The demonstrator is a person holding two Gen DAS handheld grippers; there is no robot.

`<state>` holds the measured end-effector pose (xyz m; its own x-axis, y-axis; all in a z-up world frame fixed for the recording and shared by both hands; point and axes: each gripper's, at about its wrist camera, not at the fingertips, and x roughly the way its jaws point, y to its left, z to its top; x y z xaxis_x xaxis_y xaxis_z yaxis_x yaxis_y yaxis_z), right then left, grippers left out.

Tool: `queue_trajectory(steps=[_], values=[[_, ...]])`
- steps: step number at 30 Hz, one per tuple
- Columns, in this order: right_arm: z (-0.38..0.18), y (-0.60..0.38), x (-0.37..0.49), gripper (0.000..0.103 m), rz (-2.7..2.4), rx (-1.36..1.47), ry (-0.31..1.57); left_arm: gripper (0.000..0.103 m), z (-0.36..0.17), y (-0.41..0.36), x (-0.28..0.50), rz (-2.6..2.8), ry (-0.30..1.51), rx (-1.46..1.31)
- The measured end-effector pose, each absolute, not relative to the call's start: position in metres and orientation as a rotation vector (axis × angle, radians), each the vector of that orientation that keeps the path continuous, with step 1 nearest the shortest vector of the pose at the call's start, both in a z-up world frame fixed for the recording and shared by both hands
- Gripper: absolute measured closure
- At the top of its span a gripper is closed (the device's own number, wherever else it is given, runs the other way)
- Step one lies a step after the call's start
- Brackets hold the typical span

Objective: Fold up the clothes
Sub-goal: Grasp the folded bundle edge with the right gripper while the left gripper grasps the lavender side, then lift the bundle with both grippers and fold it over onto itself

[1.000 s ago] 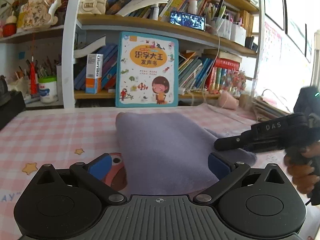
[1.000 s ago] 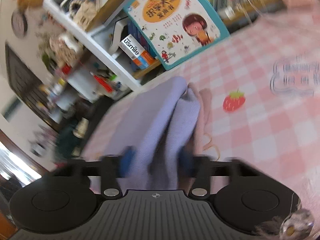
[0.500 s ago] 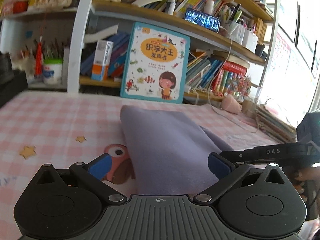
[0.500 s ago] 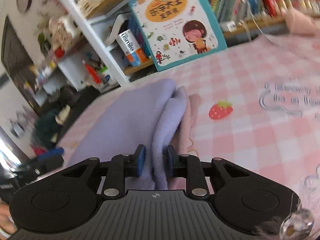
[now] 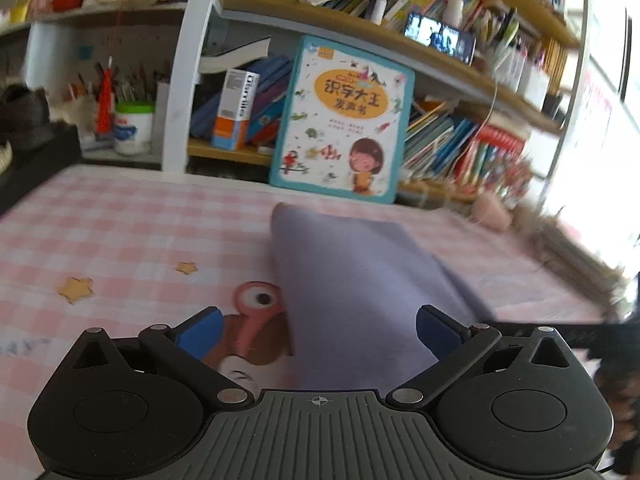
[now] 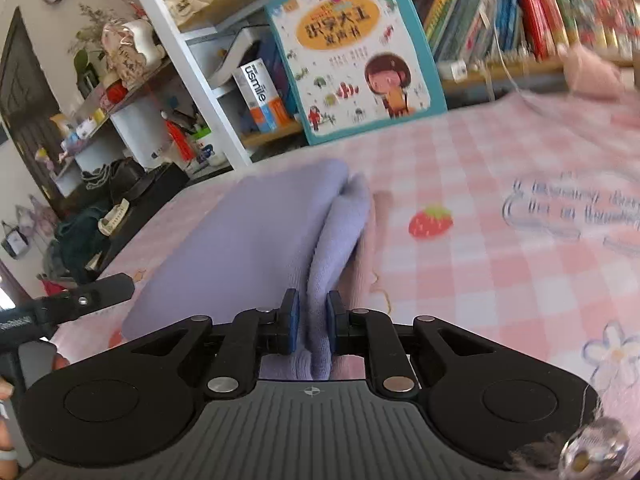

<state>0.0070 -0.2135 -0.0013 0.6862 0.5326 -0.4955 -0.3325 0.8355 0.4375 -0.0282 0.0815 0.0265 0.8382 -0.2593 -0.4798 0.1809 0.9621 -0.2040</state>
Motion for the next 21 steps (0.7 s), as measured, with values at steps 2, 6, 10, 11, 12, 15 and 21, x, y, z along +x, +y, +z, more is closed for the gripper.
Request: queue_trajectory(steps=[2,6,10,11,12,15,21], values=[[0.0,-0.215,0.006,0.087,0.489,0.33,0.645,0.0,0.026,0.079,-0.029,-0.215,0.527,-0.104],[0.009,-0.221,0.004,0.052,0.469,0.332,0.626,0.0,0.025,0.078,-0.03,-0.233,0.534,-0.077],[0.012,-0.23,0.002,0.032,0.475,0.356,0.614,0.0,0.026,0.088,-0.03,-0.269,0.527,-0.163],[0.011,-0.232,0.004,0.031,0.481,0.375,0.621,0.0,0.026,0.09,-0.028,-0.286,0.532,-0.184],[0.01,-0.232,0.007,0.031,0.485,0.388,0.633,0.0,0.025,0.091,-0.027,-0.294,0.541,-0.192],[0.006,-0.229,0.017,0.031,0.49,0.412,0.68,0.0,0.021,0.094,-0.016,-0.296,0.573,-0.198],[-0.003,-0.217,0.032,0.031,0.501,0.428,0.773,0.0,0.011,0.106,0.015,-0.326,0.644,-0.317]])
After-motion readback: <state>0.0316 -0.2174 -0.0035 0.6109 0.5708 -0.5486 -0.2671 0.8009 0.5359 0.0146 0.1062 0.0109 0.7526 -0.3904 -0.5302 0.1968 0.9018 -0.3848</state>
